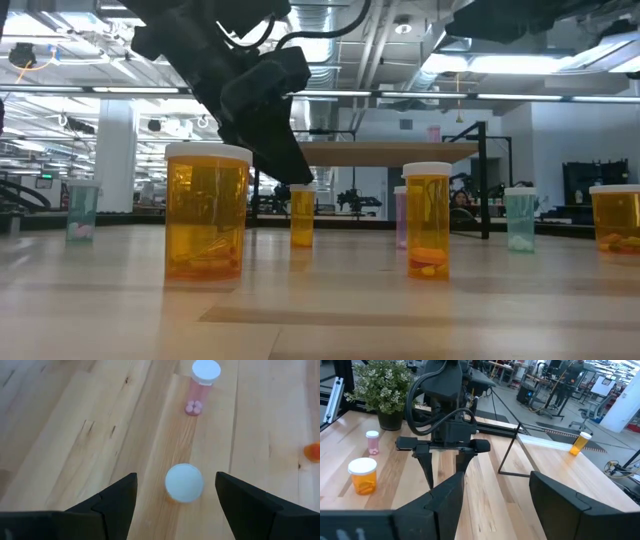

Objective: Pick and place medicine bottles onto shelf by color
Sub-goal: Put the top small orange pill bottle on the shelf

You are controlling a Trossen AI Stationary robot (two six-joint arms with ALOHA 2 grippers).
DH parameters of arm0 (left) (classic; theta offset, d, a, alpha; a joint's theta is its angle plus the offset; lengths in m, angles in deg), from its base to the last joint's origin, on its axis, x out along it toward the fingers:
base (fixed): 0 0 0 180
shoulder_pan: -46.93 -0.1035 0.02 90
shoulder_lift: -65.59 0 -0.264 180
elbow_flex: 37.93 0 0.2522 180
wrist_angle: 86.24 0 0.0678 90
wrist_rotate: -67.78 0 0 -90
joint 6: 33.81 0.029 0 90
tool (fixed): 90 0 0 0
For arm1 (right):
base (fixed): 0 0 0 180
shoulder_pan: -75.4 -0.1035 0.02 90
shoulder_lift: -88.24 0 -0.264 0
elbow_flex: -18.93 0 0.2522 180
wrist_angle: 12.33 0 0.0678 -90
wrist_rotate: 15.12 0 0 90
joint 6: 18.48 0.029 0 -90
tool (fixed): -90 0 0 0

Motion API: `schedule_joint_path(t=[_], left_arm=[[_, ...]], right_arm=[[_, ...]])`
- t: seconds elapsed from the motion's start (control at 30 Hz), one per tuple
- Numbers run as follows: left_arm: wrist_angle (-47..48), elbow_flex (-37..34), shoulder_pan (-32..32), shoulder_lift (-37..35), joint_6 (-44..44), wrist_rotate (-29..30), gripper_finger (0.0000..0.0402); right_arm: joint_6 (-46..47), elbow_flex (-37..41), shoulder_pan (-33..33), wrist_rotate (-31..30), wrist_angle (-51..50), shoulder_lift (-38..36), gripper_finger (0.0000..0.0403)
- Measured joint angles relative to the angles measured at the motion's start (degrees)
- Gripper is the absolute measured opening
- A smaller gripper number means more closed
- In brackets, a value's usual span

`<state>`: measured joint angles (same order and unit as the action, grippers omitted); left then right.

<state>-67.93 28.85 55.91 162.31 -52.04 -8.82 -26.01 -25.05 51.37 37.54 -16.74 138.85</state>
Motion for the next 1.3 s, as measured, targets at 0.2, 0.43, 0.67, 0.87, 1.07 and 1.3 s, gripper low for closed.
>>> schedule_joint_path(t=[0.2, 0.43, 0.67, 0.87, 1.07, 1.3], left_arm=[[0.48, 0.00, 0.00, -0.01, -0.39, -0.85, 0.0256], [0.86, 0.00, 0.00, -0.01, -0.41, -1.06, 0.0256], [0.82, -0.02, -0.02, 0.00, -1.53, -0.65, 0.0256], [-0.49, 0.40, -0.85, 2.87, -1.97, -0.88, 0.0256], [0.89, 0.59, -2.67, 3.70, -2.39, -1.26, 0.0256], [0.89, 0.57, -3.08, 3.70, -3.25, -3.23, 0.0245]], right_arm=[[0.00, 0.00, 0.00, 0.00, -0.23, 0.00, 0.0249], [0.00, 0.00, 0.00, 0.00, -0.35, 0.00, 0.0249], [0.15, 0.00, 0.04, 0.01, -1.42, 0.00, 0.0249], [0.18, 0.00, 0.07, 0.02, -2.28, -0.02, 0.0249], [0.43, -0.01, 0.07, 0.02, -2.71, -0.02, 0.0249], [0.61, -0.02, 0.09, 0.00, -3.33, 0.00, 0.0249]])
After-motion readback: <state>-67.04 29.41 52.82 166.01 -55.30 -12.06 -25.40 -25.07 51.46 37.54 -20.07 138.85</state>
